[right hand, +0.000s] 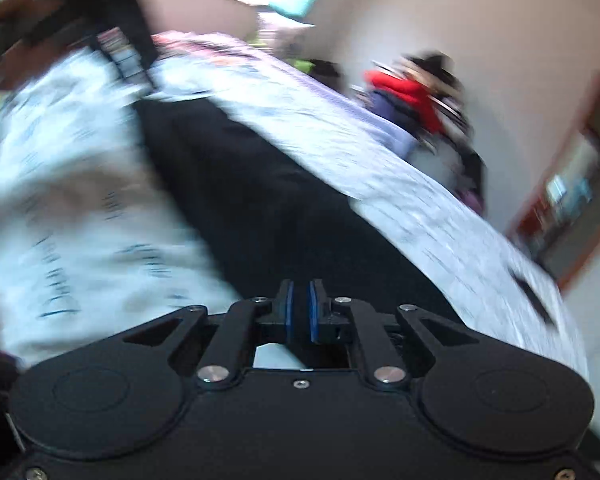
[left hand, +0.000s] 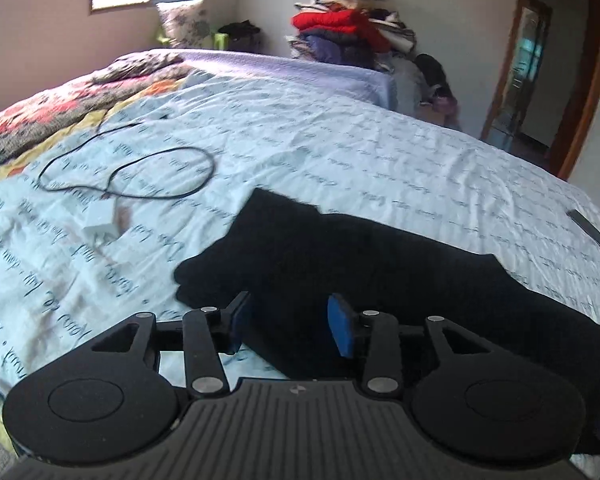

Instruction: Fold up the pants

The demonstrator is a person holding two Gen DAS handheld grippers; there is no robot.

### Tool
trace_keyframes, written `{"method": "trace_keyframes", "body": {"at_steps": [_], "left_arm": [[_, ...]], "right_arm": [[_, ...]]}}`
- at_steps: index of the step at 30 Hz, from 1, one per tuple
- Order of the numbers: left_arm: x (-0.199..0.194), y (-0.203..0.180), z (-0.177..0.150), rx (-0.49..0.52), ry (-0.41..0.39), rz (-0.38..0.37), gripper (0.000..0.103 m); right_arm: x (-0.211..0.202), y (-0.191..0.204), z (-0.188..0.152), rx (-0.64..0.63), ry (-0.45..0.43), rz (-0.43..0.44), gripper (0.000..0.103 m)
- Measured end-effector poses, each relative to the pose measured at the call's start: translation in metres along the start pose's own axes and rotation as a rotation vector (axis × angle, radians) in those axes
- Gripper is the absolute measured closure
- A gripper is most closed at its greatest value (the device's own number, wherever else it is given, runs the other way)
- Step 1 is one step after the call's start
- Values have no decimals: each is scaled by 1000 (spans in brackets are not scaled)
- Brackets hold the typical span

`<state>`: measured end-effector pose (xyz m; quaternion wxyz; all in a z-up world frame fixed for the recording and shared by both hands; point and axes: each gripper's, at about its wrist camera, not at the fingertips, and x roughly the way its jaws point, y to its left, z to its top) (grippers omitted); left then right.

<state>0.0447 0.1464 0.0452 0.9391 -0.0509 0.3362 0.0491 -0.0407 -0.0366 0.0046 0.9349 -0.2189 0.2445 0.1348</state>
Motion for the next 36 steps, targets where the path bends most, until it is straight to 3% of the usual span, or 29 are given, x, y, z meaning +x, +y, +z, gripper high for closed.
{"method": "trace_keyframes", "body": {"at_steps": [2, 6, 8, 11, 14, 16, 18, 19, 21, 23, 26, 27, 29, 30, 32, 36], "left_arm": [[2, -33, -3, 61, 6, -72, 50], [17, -92, -14, 129, 63, -236, 45], [29, -113, -24, 157, 89, -257, 44], [48, -139, -48, 225, 159, -249, 44], [38, -154, -70, 323, 109, -209, 44], [28, -159, -74, 363, 88, -233, 44], [21, -164, -72, 357, 73, -274, 42], [20, -167, -71, 358, 59, -283, 41], [19, -176, -69, 358, 21, -267, 37], [20, -183, -72, 360, -22, -236, 33], [29, -191, -83, 400, -16, -186, 31], [32, -190, -87, 407, -3, -184, 29], [33, -185, -96, 390, -33, -170, 22], [33, -184, -100, 391, -61, -153, 15], [33, -184, -105, 395, -91, -133, 12], [35, -183, -106, 397, -94, -123, 9]], "right_arm": [[13, -18, -10, 91, 53, -58, 98], [33, -20, -27, 128, 138, -50, 98], [29, -11, -27, 83, 133, -45, 98], [26, -20, -26, 165, 104, -58, 97], [27, -30, -36, 194, 150, -31, 97], [16, -43, -44, 223, 139, -60, 97], [3, -76, -57, 357, 120, -113, 95], [-4, -98, -67, 452, 105, -155, 86], [-16, -144, -88, 653, 90, -253, 75], [-27, -189, -115, 867, 40, -321, 75], [-28, -243, -161, 1197, -29, -325, 62], [-24, -257, -177, 1301, -39, -301, 52], [-16, -272, -198, 1466, -85, -239, 53], [-12, -277, -202, 1503, -109, -208, 52], [-3, -284, -193, 1529, -109, -196, 52], [34, -313, -146, 1476, -129, -144, 47]]}}
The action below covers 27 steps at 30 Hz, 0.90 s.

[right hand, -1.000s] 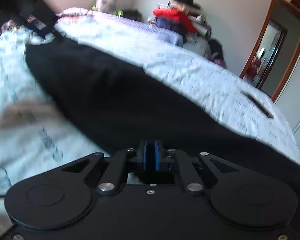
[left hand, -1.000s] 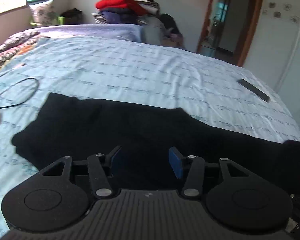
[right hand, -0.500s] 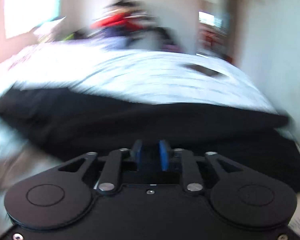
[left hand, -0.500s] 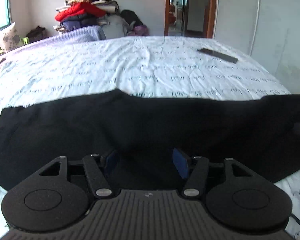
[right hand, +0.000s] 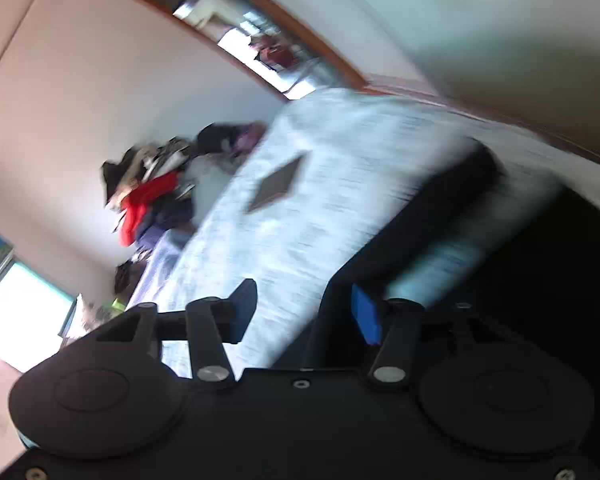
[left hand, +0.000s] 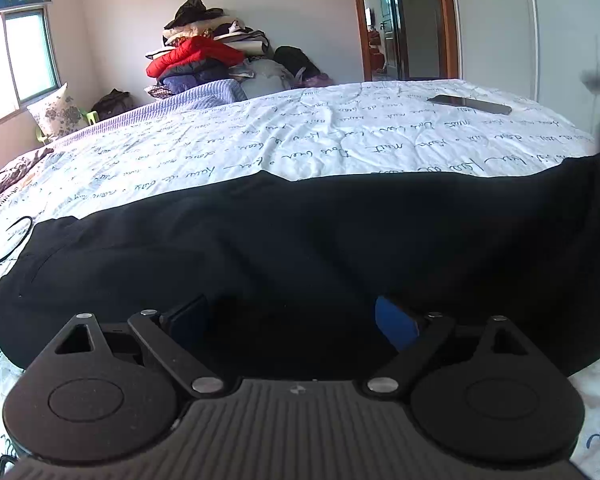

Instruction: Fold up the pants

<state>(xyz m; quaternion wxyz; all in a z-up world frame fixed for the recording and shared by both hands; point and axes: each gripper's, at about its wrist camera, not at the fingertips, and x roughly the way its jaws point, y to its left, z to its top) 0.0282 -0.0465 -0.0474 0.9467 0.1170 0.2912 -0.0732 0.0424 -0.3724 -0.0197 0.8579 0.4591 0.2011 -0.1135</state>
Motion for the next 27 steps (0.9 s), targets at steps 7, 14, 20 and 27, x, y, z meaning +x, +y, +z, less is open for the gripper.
{"method": "trace_keyframes", "body": {"at_steps": [7, 14, 20, 27], "left_arm": [[3, 9, -1, -48, 14, -17, 3], [4, 10, -2, -52, 14, -27, 2], [5, 9, -1, -51, 14, -36, 1], [5, 9, -1, -53, 14, -38, 1]], "right_arm": [[64, 96, 10, -312, 24, 61, 36], [-19, 9, -4, -196, -129, -37, 24], [-38, -63, -23, 52, -41, -89, 25], [40, 10, 8, -105, 8, -29, 96]]}}
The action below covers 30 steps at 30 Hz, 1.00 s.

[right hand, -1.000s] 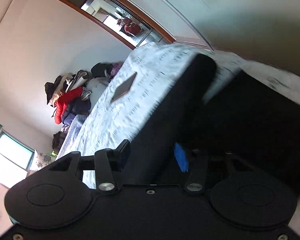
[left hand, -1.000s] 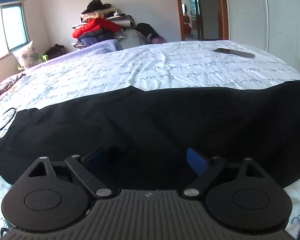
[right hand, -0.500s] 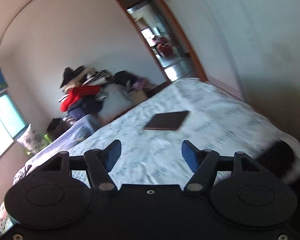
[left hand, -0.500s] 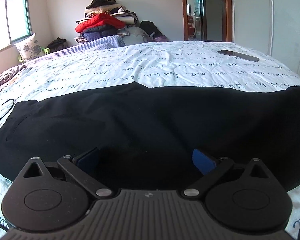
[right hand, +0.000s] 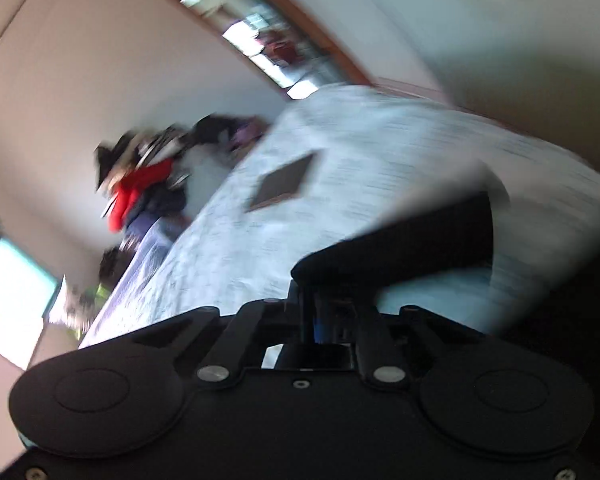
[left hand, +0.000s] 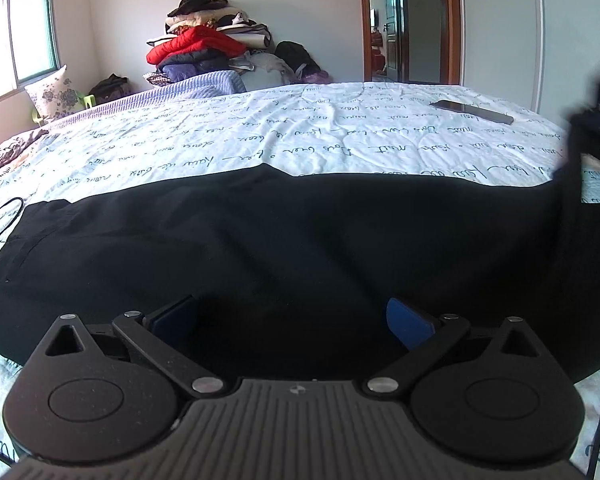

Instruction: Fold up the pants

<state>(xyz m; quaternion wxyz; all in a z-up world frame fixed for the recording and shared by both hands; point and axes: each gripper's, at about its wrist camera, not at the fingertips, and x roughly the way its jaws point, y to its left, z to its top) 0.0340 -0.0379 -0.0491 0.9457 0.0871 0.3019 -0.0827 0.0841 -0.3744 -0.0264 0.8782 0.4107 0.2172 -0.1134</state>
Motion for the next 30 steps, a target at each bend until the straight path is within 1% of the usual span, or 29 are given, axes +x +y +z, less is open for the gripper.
{"method": "trace_keyframes", "body": {"at_steps": [1, 2, 3, 4, 5, 6, 7, 9, 11, 12, 14, 15, 17, 18, 20, 23, 24, 26, 27, 28, 29, 30], "left_arm": [[0, 0, 0, 1, 0, 1, 1], [0, 0, 0, 2, 0, 2, 1], [0, 0, 0, 2, 0, 2, 1], [0, 0, 0, 2, 0, 2, 1], [0, 0, 0, 2, 0, 2, 1], [0, 0, 0, 2, 0, 2, 1], [0, 0, 0, 2, 0, 2, 1], [0, 0, 0, 2, 0, 2, 1], [0, 0, 0, 2, 0, 2, 1], [0, 0, 0, 2, 0, 2, 1], [0, 0, 0, 2, 0, 2, 1], [0, 0, 0, 2, 1, 2, 1], [0, 0, 0, 2, 0, 3, 1], [0, 0, 0, 2, 0, 3, 1], [0, 0, 0, 2, 0, 3, 1], [0, 0, 0, 2, 0, 2, 1], [0, 0, 0, 1, 0, 2, 1], [0, 0, 0, 2, 0, 3, 1], [0, 0, 0, 2, 0, 3, 1], [0, 0, 0, 2, 0, 2, 1], [0, 0, 0, 1, 0, 2, 1], [0, 0, 0, 1, 0, 2, 1]], "right_arm": [[16, 21, 4, -64, 13, -4, 96], [34, 43, 4, -156, 50, 1, 96], [54, 65, 1, -257, 115, 19, 94], [69, 83, -7, -319, 176, 27, 88], [75, 94, -14, -340, 205, 45, 85], [74, 101, -20, -354, 205, 75, 85], [67, 103, -25, -362, 177, 107, 85], [49, 94, -27, -338, 106, 102, 84], [29, 75, -27, -296, 74, 70, 84], [20, 66, -28, -278, 78, 63, 81], [3, 51, -34, -273, 118, 76, 81], [-4, 46, -39, -275, 151, 98, 79], [-13, 37, -50, -255, 207, 157, 61], [-13, 34, -56, -234, 227, 180, 47], [-8, 29, -63, -187, 271, 224, 46], [3, 27, -73, -62, 346, 287, 46], [4, 32, -77, -37, 375, 336, 46], [5, 46, -82, -22, 435, 502, 41], [4, 53, -81, -34, 425, 547, 41], [2, 59, -77, -75, 385, 529, 41], [2, 66, -70, -142, 330, 459, 40], [5, 70, -63, -206, 271, 363, 39]]}}
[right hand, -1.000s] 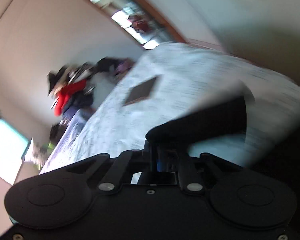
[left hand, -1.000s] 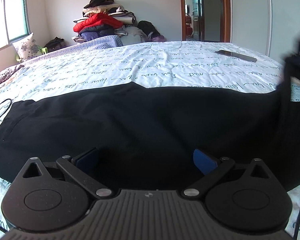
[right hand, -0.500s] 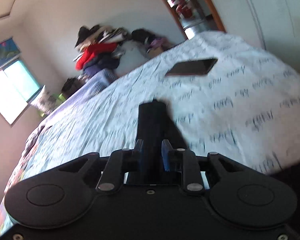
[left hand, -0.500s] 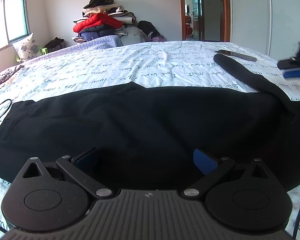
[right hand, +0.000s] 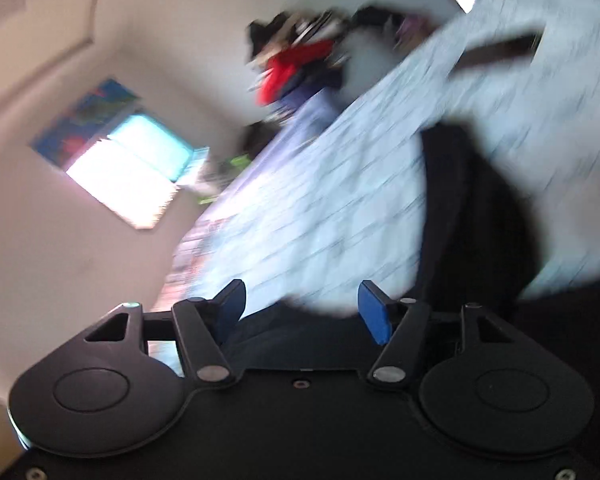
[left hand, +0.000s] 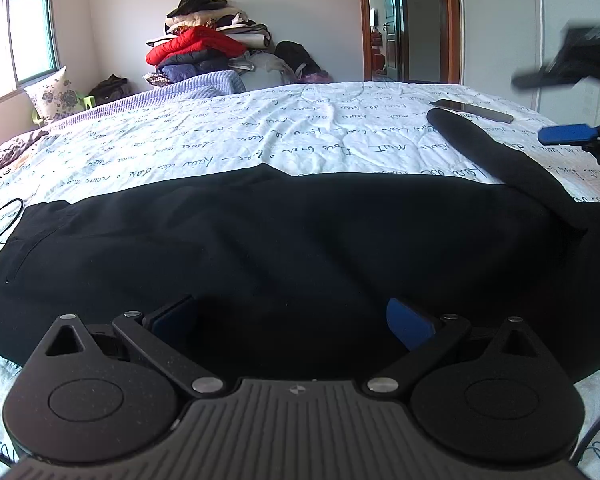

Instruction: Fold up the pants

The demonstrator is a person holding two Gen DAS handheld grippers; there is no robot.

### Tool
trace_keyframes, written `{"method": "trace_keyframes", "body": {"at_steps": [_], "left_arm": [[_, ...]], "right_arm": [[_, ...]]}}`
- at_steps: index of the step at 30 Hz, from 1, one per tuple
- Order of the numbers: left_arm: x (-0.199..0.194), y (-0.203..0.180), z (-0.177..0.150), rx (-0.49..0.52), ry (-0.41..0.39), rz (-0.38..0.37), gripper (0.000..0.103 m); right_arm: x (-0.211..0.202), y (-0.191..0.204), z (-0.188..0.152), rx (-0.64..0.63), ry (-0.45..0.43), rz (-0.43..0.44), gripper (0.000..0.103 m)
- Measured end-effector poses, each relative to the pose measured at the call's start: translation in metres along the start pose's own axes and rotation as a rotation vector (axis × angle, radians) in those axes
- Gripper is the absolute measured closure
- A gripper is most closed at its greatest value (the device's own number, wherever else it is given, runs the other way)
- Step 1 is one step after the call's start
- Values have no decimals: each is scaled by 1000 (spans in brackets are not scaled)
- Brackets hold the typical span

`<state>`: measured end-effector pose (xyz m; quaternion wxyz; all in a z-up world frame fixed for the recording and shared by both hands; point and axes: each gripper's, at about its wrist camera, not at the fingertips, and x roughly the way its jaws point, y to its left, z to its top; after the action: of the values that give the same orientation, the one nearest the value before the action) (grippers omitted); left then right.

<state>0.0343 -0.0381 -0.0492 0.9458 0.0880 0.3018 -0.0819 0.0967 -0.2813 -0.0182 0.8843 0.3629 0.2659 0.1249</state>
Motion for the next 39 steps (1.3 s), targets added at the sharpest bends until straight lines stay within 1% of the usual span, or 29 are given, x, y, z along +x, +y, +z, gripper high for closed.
{"method": "trace_keyframes", "body": {"at_steps": [1, 2, 3, 4, 5, 8, 12, 15, 18, 20, 22, 23, 25, 27, 29, 33, 37, 39], "left_arm": [[0, 0, 0, 0, 0, 0, 1], [0, 0, 0, 0, 0, 0, 1], [0, 0, 0, 1, 0, 1, 1], [0, 0, 0, 1, 0, 1, 1], [0, 0, 0, 1, 0, 1, 1], [0, 0, 0, 1, 0, 1, 1], [0, 0, 0, 0, 0, 0, 0], [0, 0, 0, 1, -1, -2, 0], [1, -1, 1, 2, -1, -4, 0], [1, -1, 1, 1, -1, -6, 0], [1, -1, 1, 0, -1, -6, 0], [1, -1, 1, 0, -1, -6, 0], [1, -1, 1, 0, -1, -6, 0], [1, -1, 1, 0, -1, -6, 0], [2, -1, 1, -1, -1, -7, 0], [2, -1, 2, -2, -1, -8, 0], [1, -1, 1, -2, -1, -7, 0], [1, -1, 1, -2, -1, -7, 0]], "right_arm": [[5, -4, 9, -31, -26, -105, 40], [13, -12, 19, -31, -41, -175, 40], [19, -22, 27, -8, -48, -194, 41], [26, -34, 35, 35, -57, -192, 45], [34, -46, 43, 84, -66, -188, 47], [60, -69, 58, 172, -70, -191, 47], [88, -86, 69, 232, -71, -227, 47], [101, -94, 79, 285, -100, -209, 47], [107, -101, 86, 360, -138, -155, 47], [108, -106, 88, 420, -160, -124, 55], [108, -110, 87, 467, -152, -95, 84], [107, -108, 86, 466, -146, -99, 88], [99, -103, 85, 436, -153, -142, 91], [86, -98, 84, 417, -175, -158, 92], [66, -93, 83, 389, -212, -177, 92], [13, -83, 83, 297, -313, -278, 93], [-50, -82, 75, 221, -427, -441, 94], [-75, -87, 70, 205, -459, -530, 94]]}}
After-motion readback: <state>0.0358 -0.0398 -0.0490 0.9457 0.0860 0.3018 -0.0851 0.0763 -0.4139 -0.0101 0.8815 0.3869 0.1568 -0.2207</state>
